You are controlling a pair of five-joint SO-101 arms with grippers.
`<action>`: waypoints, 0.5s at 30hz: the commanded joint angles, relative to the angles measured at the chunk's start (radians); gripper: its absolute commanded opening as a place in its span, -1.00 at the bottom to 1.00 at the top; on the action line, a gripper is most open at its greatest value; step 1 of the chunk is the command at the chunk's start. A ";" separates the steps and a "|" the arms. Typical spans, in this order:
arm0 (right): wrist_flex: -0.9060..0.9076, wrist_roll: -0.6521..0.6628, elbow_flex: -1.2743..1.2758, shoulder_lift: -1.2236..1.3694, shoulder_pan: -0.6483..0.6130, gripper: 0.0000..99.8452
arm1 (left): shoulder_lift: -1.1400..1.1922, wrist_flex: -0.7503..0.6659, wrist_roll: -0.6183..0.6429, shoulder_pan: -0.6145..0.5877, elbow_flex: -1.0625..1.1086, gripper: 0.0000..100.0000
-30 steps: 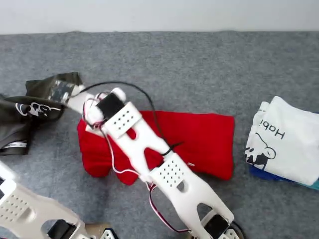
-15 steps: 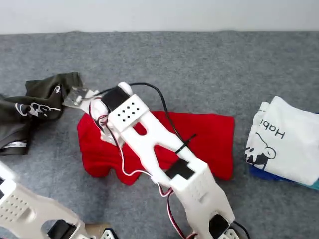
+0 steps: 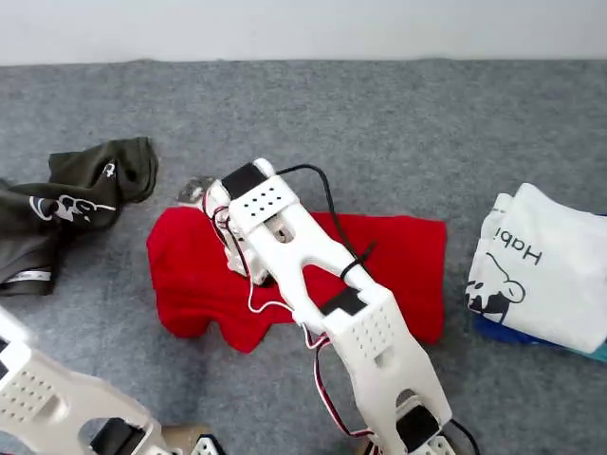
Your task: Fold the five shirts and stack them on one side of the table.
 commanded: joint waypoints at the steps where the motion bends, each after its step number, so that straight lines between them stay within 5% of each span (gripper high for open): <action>1: 0.041 -0.003 0.015 -0.010 0.010 -0.98 | -0.061 0.020 -0.008 0.002 -0.038 -0.97; 10: 0.042 -0.002 0.164 -0.177 -0.041 -0.98 | -0.061 0.020 -0.008 0.008 -0.038 -0.97; 15: 0.019 -0.002 0.164 -0.289 0.030 -0.98 | -0.061 0.018 -0.008 0.008 -0.038 -0.97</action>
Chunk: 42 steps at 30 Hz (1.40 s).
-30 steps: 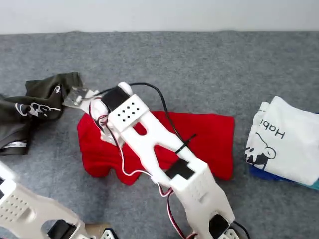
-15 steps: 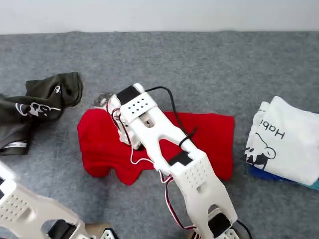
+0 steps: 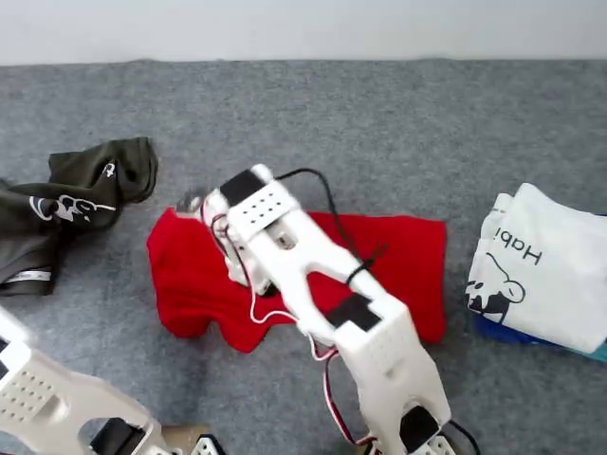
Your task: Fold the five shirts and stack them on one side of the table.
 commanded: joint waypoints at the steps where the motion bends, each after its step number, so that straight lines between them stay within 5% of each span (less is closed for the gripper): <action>1: 0.012 -0.002 -0.005 -0.105 0.065 -0.98 | -0.061 0.018 -0.008 0.009 -0.038 -0.97; 11: 0.041 -0.006 0.028 0.108 0.042 -0.98 | -0.060 0.018 -0.009 0.008 -0.038 -0.97; 23: 0.039 -0.002 0.077 -0.130 -0.025 -0.97 | -0.061 -0.014 -0.012 -0.026 -0.044 -0.97; 28: 0.038 -0.002 0.066 -0.211 -0.137 -0.95 | -0.049 -0.051 -0.014 -0.060 -0.039 -0.97; 34: -0.015 -0.003 0.068 -0.211 -0.308 -0.66 | -0.025 -0.049 -0.014 -0.064 -0.044 -0.97; 42: -0.044 -0.002 0.071 -0.062 -0.363 -0.79 | -0.025 -0.046 -0.015 -0.066 -0.044 -0.97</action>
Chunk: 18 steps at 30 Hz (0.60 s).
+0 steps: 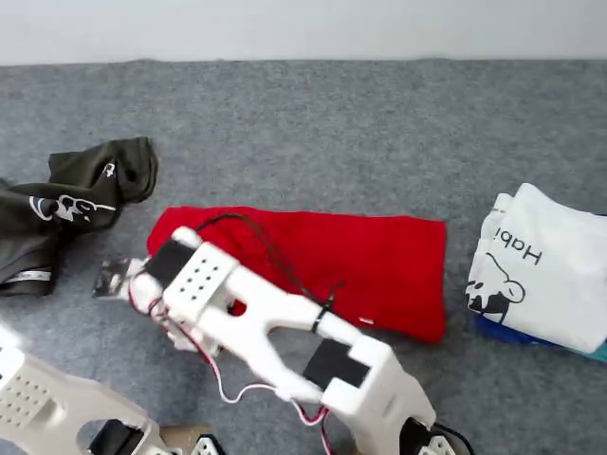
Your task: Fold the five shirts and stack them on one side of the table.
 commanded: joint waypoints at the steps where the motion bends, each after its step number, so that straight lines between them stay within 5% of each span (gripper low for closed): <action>1: -0.005 -0.002 -0.041 0.059 -0.002 -0.79 | -0.025 -0.017 -0.009 -0.003 -0.044 -0.97; 18: -0.082 0.061 -0.048 0.240 0.067 -0.82 | -0.021 -0.017 -0.009 -0.003 -0.044 -0.97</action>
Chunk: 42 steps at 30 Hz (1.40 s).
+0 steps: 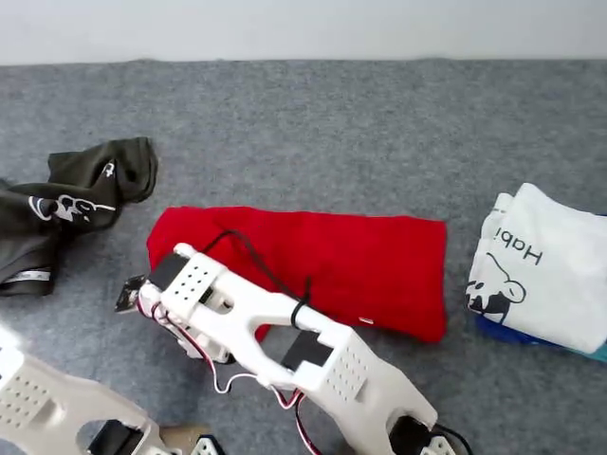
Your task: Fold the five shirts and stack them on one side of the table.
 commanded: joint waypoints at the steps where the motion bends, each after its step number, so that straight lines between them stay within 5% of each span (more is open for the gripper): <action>1: -0.015 0.075 -0.029 -0.002 0.035 -0.88 | -0.021 -0.017 -0.008 -0.003 -0.044 -0.97; 13: 0.143 0.140 -0.104 -0.177 0.042 -0.98 | -0.017 -0.023 -0.008 0.003 -0.044 -0.97; 21: -0.012 0.170 -0.109 -0.308 0.194 -0.98 | -0.015 -0.023 -0.008 0.008 -0.039 -0.97; 30: -0.236 0.166 -0.109 -0.166 0.400 -0.98 | -0.015 -0.020 -0.008 0.034 -0.039 -0.97; 38: -0.257 0.087 -0.110 -0.117 0.443 -0.86 | -0.014 -0.021 -0.008 0.034 -0.038 -0.97; 42: -0.116 0.063 -0.219 -0.159 0.410 -0.74 | -0.014 -0.023 -0.008 0.040 -0.038 -0.97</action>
